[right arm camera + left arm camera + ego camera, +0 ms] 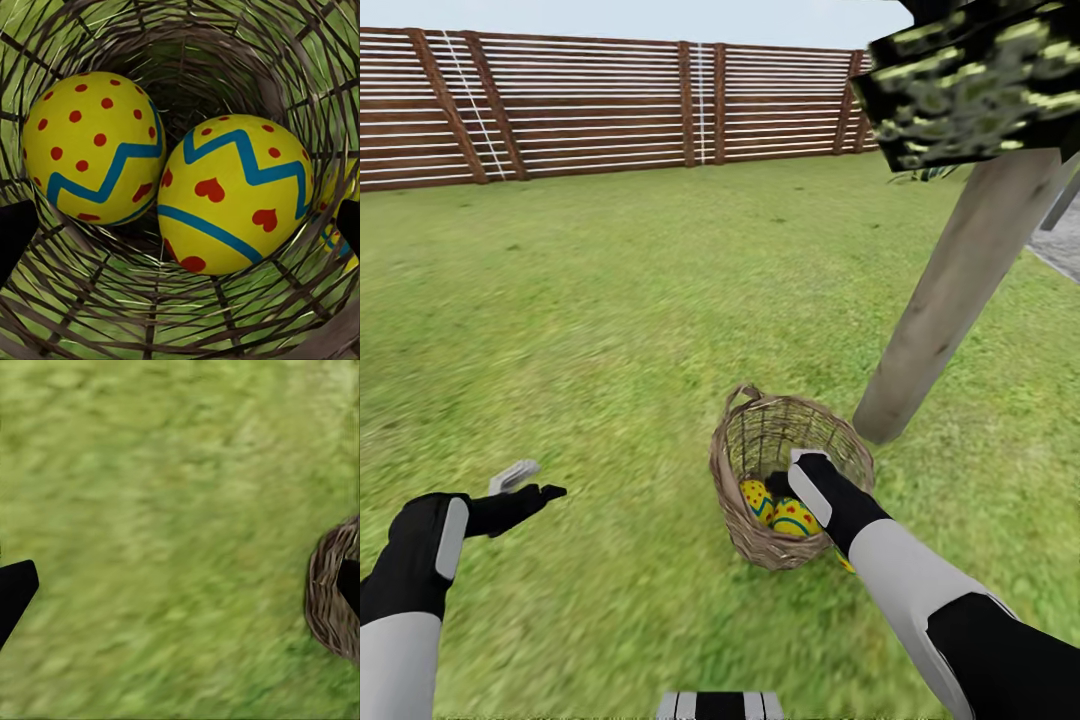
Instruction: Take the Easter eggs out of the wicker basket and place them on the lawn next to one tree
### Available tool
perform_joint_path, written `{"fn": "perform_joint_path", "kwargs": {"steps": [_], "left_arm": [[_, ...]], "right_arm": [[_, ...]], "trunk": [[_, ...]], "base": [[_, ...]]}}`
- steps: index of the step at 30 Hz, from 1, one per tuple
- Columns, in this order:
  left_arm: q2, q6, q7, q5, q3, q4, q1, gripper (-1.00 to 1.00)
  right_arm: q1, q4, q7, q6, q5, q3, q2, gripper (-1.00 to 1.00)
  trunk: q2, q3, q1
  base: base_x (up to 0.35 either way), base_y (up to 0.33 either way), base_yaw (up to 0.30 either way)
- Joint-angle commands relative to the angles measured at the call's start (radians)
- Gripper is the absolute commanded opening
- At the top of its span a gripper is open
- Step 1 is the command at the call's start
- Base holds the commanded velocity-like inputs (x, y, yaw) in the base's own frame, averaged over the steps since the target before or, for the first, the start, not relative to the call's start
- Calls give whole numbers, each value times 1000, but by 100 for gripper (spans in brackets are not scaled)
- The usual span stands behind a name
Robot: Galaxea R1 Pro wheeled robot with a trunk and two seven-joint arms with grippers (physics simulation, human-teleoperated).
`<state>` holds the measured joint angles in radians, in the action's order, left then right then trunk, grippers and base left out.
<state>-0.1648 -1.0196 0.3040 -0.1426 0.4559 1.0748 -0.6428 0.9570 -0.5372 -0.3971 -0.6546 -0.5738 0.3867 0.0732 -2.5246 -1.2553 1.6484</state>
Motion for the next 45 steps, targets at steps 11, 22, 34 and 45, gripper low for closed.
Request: {"fn": "perform_joint_path", "kwargs": {"steps": [11, 22, 34, 45], "left_arm": [[-5, -10, -119, -3, 5, -25, -118, 100], [-11, -10, -214, -3, 6, -65, -256, 100], [-93, -10, -209, -5, 3, -61, -342, 100], [-72, -5, -193, -5, 20, -70, -346, 100]], "right_arm": [[1, 0, -9, -2, -9, 6, -2, 100], [1, 0, -9, -2, -9, 6, -19, 100], [1, -1, -9, -2, -9, 6, -22, 100], [1, -1, -9, -2, -9, 7, -23, 100]], "trunk": [[-3, -43, 5], [-6, -86, 10], [-7, -117, 13], [-7, -117, 13]], "base": [[0, 0, 0], [0, 0, 0], [0, 0, 0], [1, 0, 0]]}}
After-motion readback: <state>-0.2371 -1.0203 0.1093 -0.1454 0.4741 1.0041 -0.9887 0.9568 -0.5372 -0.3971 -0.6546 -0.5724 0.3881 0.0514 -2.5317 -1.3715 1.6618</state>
